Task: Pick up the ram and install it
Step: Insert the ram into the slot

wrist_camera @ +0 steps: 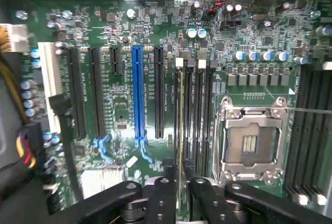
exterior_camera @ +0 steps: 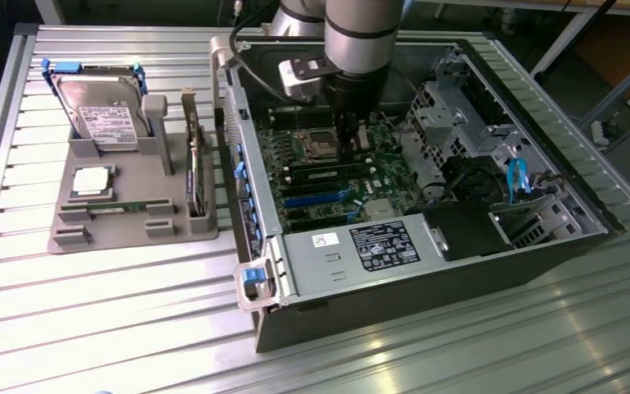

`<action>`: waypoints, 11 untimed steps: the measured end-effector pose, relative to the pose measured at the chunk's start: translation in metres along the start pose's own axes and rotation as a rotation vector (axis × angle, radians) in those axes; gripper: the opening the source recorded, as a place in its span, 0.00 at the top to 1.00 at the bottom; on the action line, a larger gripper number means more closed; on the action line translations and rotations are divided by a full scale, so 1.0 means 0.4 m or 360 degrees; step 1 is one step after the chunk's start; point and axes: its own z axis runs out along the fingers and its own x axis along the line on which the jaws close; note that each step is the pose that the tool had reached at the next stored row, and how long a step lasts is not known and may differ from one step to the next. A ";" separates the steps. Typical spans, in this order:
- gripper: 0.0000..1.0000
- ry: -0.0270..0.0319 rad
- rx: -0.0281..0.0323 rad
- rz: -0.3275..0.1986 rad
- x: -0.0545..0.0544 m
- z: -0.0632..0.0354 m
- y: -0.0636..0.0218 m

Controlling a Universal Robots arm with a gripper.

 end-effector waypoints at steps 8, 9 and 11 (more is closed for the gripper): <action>0.91 0.00104 -0.03927 -0.0006 -0.001 -0.015 -0.120; 0.91 0.00103 -0.04125 -0.0006 -0.001 -0.012 -0.139; 0.91 0.00110 -0.04487 -0.0007 -0.001 -0.005 -0.180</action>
